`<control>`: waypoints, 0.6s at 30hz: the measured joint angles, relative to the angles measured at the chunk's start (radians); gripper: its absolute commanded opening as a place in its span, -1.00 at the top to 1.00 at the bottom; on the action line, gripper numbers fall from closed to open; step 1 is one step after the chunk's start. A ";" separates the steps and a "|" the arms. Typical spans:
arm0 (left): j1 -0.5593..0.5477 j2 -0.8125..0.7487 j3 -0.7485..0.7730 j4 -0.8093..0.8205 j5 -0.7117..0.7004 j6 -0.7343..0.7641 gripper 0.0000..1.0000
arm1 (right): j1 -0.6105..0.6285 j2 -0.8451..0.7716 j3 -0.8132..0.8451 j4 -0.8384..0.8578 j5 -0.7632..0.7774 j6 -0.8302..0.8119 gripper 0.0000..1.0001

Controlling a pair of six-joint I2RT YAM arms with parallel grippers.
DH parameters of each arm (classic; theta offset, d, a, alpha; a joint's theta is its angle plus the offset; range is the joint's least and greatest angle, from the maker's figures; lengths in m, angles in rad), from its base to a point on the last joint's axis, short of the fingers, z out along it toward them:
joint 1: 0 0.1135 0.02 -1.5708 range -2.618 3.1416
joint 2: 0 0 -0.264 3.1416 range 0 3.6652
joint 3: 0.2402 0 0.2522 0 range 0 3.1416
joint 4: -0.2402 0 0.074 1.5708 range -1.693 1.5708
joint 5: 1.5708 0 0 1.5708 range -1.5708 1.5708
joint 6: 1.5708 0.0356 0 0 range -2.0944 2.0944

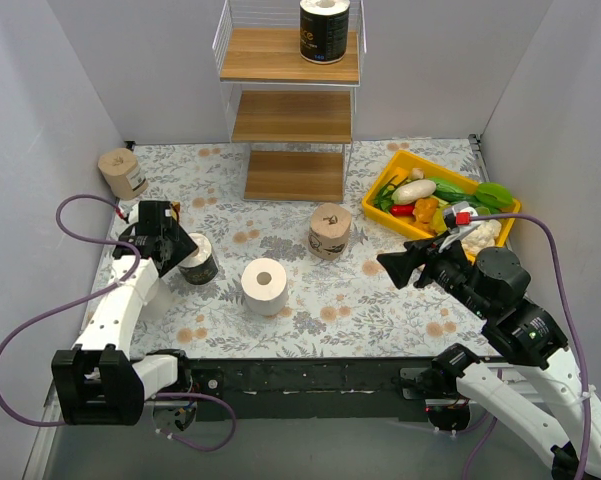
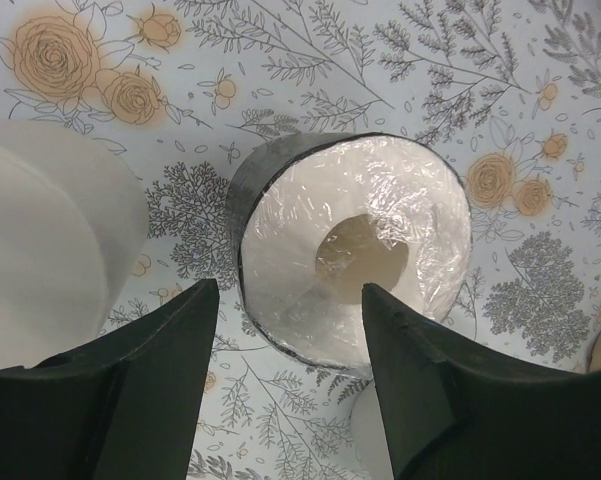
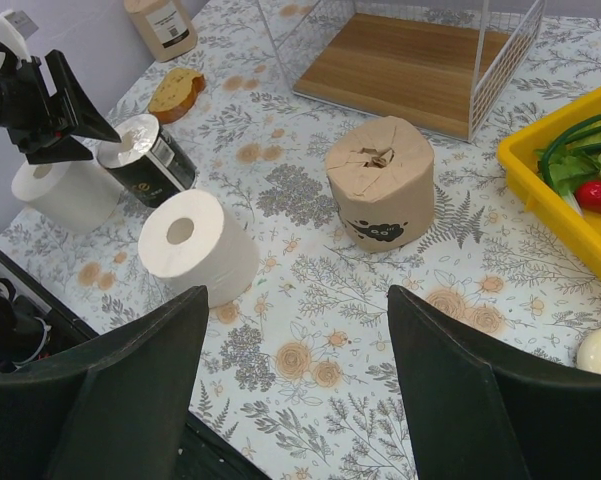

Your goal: Place and organize the paper towels onto the shelf

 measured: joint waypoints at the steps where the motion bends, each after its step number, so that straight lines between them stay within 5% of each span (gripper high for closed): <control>1: 0.000 0.002 -0.011 0.008 0.000 0.000 -0.14 | 0.000 0.000 0.000 0.000 0.000 0.000 -0.58; 18: 0.001 0.016 -0.100 0.118 0.026 0.014 0.03 | 0.000 -0.008 0.000 0.000 0.000 0.003 -0.58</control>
